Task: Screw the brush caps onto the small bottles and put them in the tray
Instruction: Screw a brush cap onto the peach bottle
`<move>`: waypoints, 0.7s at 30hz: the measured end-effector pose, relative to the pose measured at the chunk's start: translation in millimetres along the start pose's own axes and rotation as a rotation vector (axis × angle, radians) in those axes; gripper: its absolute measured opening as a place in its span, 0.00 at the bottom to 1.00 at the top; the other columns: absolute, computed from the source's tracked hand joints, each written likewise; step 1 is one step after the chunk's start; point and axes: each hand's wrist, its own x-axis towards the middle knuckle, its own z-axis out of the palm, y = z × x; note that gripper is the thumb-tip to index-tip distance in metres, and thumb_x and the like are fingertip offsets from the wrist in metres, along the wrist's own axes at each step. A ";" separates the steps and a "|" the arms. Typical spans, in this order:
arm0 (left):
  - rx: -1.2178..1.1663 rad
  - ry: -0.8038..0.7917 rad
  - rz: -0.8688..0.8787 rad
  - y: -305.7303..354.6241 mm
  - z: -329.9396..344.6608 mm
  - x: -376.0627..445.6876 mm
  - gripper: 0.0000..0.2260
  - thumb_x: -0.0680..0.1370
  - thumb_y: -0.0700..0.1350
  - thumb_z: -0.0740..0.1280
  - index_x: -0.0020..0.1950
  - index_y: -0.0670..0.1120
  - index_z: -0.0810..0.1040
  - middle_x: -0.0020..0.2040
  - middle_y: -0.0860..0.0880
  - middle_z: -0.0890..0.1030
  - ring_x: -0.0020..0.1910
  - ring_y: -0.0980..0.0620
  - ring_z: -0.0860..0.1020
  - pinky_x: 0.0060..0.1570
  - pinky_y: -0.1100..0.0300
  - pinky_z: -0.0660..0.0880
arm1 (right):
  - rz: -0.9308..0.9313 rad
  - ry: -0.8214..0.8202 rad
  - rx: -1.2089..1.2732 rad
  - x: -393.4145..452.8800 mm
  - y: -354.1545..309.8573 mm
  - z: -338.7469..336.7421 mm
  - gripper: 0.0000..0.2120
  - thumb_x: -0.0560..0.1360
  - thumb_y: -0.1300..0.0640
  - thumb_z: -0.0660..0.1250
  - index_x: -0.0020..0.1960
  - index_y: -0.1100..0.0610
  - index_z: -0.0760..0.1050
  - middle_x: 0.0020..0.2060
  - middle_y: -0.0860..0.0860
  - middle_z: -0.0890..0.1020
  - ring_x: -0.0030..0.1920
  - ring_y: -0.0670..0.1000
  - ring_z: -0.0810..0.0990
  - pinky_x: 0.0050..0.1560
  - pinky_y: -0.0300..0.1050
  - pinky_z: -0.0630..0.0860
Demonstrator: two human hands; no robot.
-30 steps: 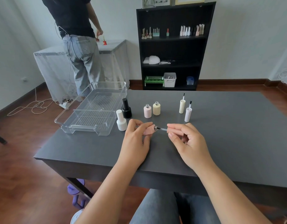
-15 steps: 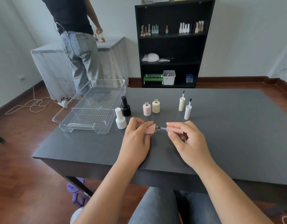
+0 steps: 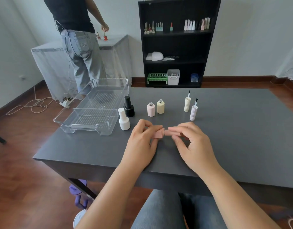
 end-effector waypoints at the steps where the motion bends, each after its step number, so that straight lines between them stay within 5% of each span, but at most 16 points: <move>1: 0.000 0.002 0.002 0.5 -0.4 -0.1 0.14 0.73 0.36 0.71 0.57 0.47 0.82 0.49 0.47 0.74 0.42 0.50 0.74 0.41 0.62 0.69 | 0.000 0.011 -0.008 -0.1 0.7 -0.5 0.12 0.71 0.68 0.72 0.51 0.56 0.83 0.45 0.48 0.80 0.47 0.52 0.80 0.50 0.42 0.75; 8: -0.039 0.008 0.014 -0.1 -2.9 -0.1 0.13 0.73 0.37 0.73 0.56 0.47 0.83 0.49 0.47 0.75 0.43 0.50 0.75 0.42 0.64 0.68 | 0.116 -0.016 0.020 -1.6 5.5 1.6 0.09 0.73 0.64 0.71 0.50 0.54 0.82 0.40 0.35 0.77 0.41 0.48 0.78 0.43 0.37 0.74; 11: -0.060 0.016 0.025 -0.2 -4.0 -0.8 0.13 0.73 0.38 0.73 0.56 0.47 0.83 0.49 0.48 0.75 0.43 0.50 0.75 0.42 0.63 0.70 | 0.174 -0.036 0.050 -3.0 7.2 1.0 0.07 0.75 0.60 0.70 0.50 0.51 0.81 0.36 0.41 0.78 0.37 0.44 0.76 0.39 0.30 0.70; 15: -0.095 0.012 0.047 0.4 -5.1 -1.6 0.13 0.72 0.38 0.73 0.56 0.47 0.83 0.49 0.48 0.74 0.44 0.50 0.76 0.43 0.58 0.75 | 0.229 -0.073 0.134 -1.2 6.9 1.2 0.03 0.79 0.53 0.64 0.48 0.48 0.76 0.26 0.49 0.79 0.30 0.46 0.76 0.33 0.33 0.70; 18: -0.112 0.004 0.058 0.9 -5.0 -2.2 0.13 0.72 0.39 0.74 0.57 0.48 0.83 0.49 0.49 0.74 0.44 0.52 0.76 0.44 0.58 0.75 | 0.307 -0.088 0.227 0.4 4.6 0.6 0.08 0.80 0.44 0.56 0.50 0.45 0.73 0.23 0.52 0.78 0.24 0.46 0.74 0.29 0.32 0.69; 21: -0.110 0.006 0.055 0.8 -3.8 -2.2 0.13 0.73 0.41 0.74 0.57 0.49 0.83 0.49 0.50 0.74 0.43 0.55 0.75 0.43 0.62 0.73 | 0.291 -0.120 0.252 0.4 1.4 0.5 0.16 0.77 0.38 0.53 0.58 0.46 0.69 0.28 0.47 0.80 0.30 0.44 0.76 0.35 0.29 0.69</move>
